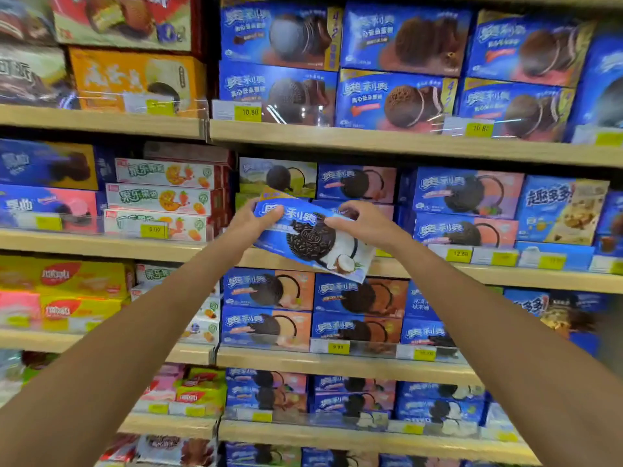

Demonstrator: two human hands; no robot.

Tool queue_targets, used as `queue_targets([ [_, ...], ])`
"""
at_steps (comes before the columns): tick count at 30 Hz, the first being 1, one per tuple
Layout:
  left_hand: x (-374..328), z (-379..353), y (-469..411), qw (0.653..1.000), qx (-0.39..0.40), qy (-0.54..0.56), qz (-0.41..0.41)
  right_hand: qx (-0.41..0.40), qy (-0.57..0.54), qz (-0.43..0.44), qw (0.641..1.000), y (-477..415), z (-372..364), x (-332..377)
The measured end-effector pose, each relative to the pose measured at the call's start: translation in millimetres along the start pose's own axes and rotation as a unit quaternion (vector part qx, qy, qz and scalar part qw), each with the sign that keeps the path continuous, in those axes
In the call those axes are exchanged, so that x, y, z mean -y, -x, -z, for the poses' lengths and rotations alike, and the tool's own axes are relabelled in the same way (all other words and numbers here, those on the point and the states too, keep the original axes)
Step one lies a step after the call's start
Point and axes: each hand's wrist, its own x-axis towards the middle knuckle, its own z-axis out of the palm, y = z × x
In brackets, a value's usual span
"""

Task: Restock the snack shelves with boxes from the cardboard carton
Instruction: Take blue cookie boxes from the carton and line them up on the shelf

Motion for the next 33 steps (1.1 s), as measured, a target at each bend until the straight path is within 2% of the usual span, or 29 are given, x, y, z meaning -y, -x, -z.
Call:
queue_targets([
  [3,-2.7,13.2,-24.6,0.996,-0.074,0.051,-0.010,-0.112,-0.021,-0.025,0.993,-24.4,0.8,0.7],
  [4,-2.9,17.2,-32.6,0.993,-0.096,0.067,-0.001,-0.107,-0.062,-0.045,0.991,-29.5,0.7,1.8],
  [6,-4.7,22.0,-47.7,0.989,-0.125,0.082,0.018,-0.045,-0.137,-0.091,0.985,-42.6,-3.8,-1.1],
  [8,-2.8,24.0,-58.4,0.989,-0.133,0.062,0.024,0.002,-0.168,-0.097,0.981,-53.9,-9.9,-6.8],
  [14,10.0,24.3,-86.8,0.985,-0.122,-0.118,0.003,-0.036,-0.197,-0.083,0.976,-91.8,-34.7,-25.2],
  [16,15.2,19.7,-94.0,0.970,-0.124,-0.207,0.013,-0.025,-0.157,-0.081,0.984,-99.2,-45.1,-28.2],
  [19,29.3,0.3,-100.9,0.891,-0.095,-0.442,-0.039,-0.014,-0.112,-0.095,0.989,-110.4,-63.3,-36.3],
  [21,40.3,-15.0,-108.5,0.856,-0.036,-0.511,-0.066,-0.005,-0.060,-0.064,0.996,-113.5,-71.9,-37.4],
  [23,45.3,-23.1,-118.2,0.852,-0.025,-0.518,-0.068,-0.021,0.017,-0.023,0.999,-114.8,-75.3,-39.6],
  [26,46.6,-21.6,-128.9,0.854,-0.057,-0.514,-0.062,-0.075,0.123,-0.008,0.990,-121.1,-66.4,-48.9],
  [27,46.5,-20.8,-130.8,0.854,-0.068,-0.513,-0.055,-0.071,0.168,-0.007,0.983,-124.9,-62.5,-54.4],
  [29,47.6,-20.9,-133.1,0.854,-0.084,-0.511,-0.044,-0.012,0.214,-0.029,0.976,-130.6,-56.5,-64.9],
  [31,50.8,-23.2,-139.5,0.850,-0.086,-0.517,-0.045,0.047,0.202,-0.068,0.976,-136.5,-56.3,-74.7],
  [33,53.1,-25.2,-147.0,0.851,-0.081,-0.518,-0.033,0.052,0.203,-0.076,0.975,-140.3,-59.7,-79.2],
])
